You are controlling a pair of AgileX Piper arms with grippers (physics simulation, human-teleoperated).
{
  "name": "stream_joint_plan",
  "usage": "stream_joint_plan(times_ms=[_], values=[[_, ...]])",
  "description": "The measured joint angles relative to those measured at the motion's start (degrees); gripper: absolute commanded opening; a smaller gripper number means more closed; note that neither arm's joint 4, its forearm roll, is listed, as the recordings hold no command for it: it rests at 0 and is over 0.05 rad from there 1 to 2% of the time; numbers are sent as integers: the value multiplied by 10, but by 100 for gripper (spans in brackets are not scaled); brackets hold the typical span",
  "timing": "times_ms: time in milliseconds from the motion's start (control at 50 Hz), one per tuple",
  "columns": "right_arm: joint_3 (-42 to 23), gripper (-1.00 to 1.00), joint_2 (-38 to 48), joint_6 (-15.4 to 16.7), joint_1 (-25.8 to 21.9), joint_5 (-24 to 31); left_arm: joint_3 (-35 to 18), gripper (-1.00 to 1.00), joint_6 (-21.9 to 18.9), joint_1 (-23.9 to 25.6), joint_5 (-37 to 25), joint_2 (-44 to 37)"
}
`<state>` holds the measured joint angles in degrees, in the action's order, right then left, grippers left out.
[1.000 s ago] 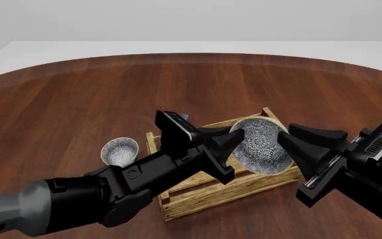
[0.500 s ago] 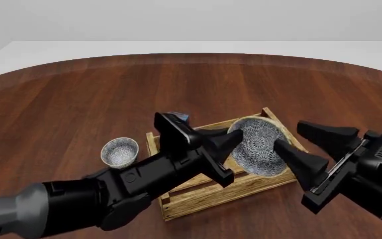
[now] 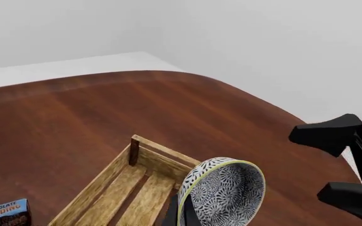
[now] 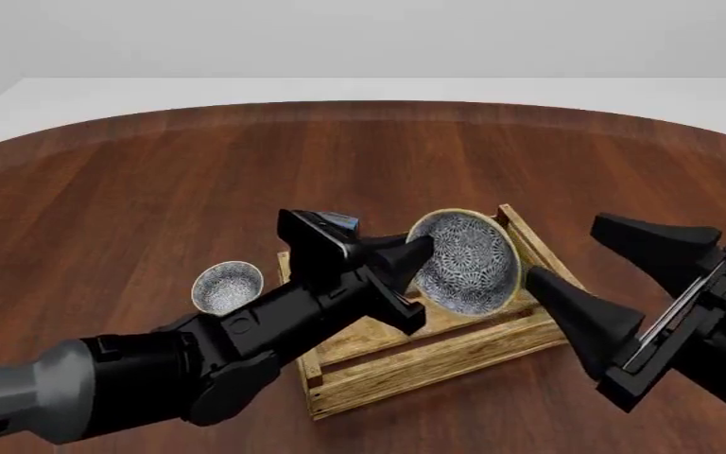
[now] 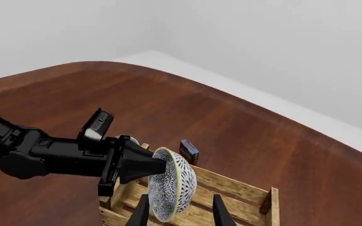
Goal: Stack the right bowl on the left bowl and place them in the tray.
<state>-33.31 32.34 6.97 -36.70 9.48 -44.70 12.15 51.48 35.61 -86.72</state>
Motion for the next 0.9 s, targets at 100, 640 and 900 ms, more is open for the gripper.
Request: stream_joint_plan(times_ms=[100,640,900], values=[[-6,100,-11,-2,3,10,-2,-100,-5,-7,-7,2],[-20,100,-41,-5,25,33,-42,-100,-68,-87,-152,38],[-21,100,-42,-8,27,35,-55,-100,-90,-115,-219,54]])
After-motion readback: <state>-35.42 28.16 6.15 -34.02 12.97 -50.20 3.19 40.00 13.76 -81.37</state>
